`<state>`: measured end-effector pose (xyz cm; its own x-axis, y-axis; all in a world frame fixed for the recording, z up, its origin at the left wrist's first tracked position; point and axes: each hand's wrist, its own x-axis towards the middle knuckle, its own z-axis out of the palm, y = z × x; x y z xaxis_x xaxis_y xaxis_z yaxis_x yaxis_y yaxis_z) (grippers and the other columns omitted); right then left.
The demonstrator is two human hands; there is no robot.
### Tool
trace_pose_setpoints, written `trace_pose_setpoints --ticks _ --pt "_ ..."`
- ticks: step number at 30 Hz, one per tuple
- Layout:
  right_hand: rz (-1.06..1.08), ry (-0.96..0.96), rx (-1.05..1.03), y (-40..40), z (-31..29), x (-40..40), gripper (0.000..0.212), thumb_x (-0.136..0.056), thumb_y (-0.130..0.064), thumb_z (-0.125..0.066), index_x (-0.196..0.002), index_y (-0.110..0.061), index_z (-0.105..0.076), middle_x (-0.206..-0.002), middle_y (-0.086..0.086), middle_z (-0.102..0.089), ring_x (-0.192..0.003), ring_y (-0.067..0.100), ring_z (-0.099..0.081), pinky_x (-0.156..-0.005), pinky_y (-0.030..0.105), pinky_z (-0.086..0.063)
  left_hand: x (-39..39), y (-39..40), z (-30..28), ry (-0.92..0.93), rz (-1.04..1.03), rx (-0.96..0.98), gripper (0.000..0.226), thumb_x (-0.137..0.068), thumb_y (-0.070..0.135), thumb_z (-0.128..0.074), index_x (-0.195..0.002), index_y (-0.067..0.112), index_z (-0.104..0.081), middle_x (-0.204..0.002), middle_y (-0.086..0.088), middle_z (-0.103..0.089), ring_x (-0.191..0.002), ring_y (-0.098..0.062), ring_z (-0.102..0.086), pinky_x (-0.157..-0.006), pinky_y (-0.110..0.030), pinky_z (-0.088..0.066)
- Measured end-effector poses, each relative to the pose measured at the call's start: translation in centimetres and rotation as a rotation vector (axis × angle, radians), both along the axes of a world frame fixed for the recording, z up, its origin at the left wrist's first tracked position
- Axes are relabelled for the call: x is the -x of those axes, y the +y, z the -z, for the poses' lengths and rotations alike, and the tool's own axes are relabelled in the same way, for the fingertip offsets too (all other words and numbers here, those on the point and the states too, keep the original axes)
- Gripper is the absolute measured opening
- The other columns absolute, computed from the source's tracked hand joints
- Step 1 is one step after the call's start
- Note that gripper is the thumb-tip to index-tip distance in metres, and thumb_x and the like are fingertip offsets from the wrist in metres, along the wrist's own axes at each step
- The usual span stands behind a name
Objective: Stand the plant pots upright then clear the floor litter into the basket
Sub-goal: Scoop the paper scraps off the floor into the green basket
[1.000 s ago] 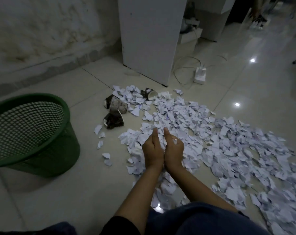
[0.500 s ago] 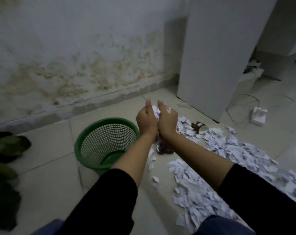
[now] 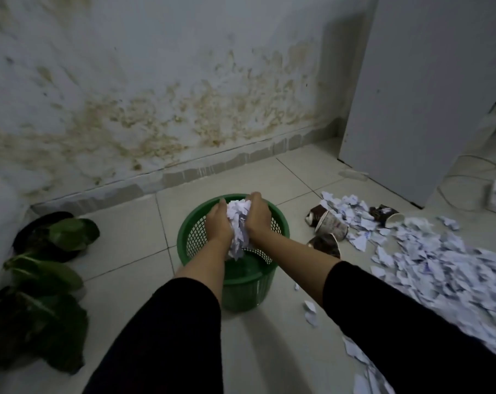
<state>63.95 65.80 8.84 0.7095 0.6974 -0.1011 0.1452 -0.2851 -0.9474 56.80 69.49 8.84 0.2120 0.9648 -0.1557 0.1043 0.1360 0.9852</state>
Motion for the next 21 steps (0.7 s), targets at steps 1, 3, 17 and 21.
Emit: trace_pose_setpoints --ticks 1,3,17,21 --pt "-0.074 -0.121 0.075 -0.1 0.4 -0.4 0.013 -0.097 -0.005 -0.043 -0.097 -0.019 -0.043 -0.099 0.014 -0.056 -0.09 0.02 -0.045 -0.083 0.034 -0.04 0.2 0.3 0.3 0.022 0.007 0.003 0.035 -0.101 0.027 -0.041 -0.108 0.001 -0.063 -0.098 -0.008 -0.06 -0.089 -0.02 -0.053 -0.077 -0.023 -0.035" --pt "-0.174 -0.229 0.092 -0.2 0.9 -0.9 0.022 -0.096 -0.001 -0.043 -0.107 -0.017 -0.052 -0.115 0.019 -0.059 -0.096 0.025 -0.05 -0.087 0.032 -0.039 0.6 0.8 0.7 0.058 0.012 0.01 0.033 -0.1 0.024 -0.045 -0.107 -0.001 -0.063 -0.099 -0.011 -0.061 -0.089 -0.021 -0.052 -0.076 -0.023 -0.034" --pt "-0.09 0.187 -0.272 -0.9 1.4 -1.1 0.024 -0.095 -0.015 -0.053 -0.091 -0.005 -0.074 -0.086 0.005 -0.072 -0.08 0.015 -0.064 -0.069 0.024 -0.049 2.1 0.5 1.0 0.0 -0.08 0.027 0.03 -0.085 0.031 -0.07 -0.081 0.002 -0.065 -0.066 -0.01 -0.061 -0.064 -0.023 -0.058 -0.051 -0.026 -0.054" --pt "-0.107 0.183 -0.27 -1.6 0.4 -1.6 0.028 -0.097 -0.015 -0.047 -0.091 -0.004 -0.071 -0.08 0.001 -0.067 -0.07 0.007 -0.057 -0.055 0.012 -0.046 1.4 0.6 1.5 0.079 0.014 0.151 0.073 -0.078 0.081 -0.036 -0.064 0.016 -0.066 -0.072 -0.004 -0.066 -0.073 -0.025 -0.06 -0.083 -0.036 -0.048"
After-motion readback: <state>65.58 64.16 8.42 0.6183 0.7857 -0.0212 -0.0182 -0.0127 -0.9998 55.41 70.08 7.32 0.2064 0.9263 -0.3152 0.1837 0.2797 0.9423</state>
